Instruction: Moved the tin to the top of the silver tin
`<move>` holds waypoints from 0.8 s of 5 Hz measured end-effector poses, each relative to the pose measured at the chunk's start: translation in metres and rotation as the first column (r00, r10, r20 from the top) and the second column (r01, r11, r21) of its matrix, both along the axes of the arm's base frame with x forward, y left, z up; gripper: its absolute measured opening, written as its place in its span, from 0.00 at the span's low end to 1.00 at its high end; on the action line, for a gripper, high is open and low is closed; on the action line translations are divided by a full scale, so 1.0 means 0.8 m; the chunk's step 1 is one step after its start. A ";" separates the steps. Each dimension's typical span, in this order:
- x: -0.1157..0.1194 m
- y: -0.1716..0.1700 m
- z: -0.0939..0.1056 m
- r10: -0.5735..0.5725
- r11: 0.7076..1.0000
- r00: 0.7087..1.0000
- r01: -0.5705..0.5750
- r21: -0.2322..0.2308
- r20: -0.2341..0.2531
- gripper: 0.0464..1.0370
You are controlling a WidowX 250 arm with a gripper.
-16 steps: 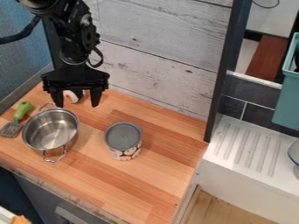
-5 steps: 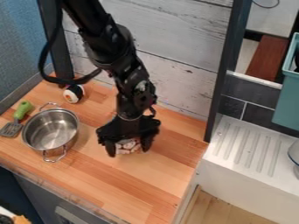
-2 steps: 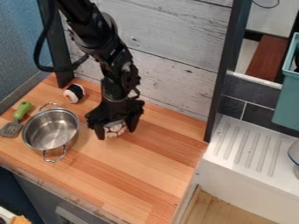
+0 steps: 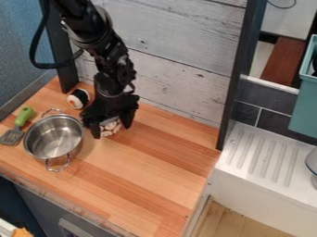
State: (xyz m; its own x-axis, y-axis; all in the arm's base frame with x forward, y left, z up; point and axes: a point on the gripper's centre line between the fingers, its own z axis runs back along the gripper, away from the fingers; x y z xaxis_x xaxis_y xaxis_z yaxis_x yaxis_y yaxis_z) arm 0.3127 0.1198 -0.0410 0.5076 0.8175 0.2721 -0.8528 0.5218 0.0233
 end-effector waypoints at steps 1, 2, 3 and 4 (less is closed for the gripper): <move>0.004 0.027 0.003 0.049 0.998 0.999 -0.050 0.023 0.021 0.96; 0.007 0.040 0.005 0.083 0.996 0.996 -0.083 0.028 0.028 0.96; 0.006 0.042 0.005 0.084 0.996 0.996 -0.085 0.017 0.034 0.96; 0.000 0.034 0.007 0.066 0.998 0.997 -0.065 -0.005 0.036 0.96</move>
State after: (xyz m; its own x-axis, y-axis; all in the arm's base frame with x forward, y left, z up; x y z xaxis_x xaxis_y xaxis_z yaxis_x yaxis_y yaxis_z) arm 0.3130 0.1469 -0.0358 0.4427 0.8497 0.2864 -0.8853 0.4648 -0.0104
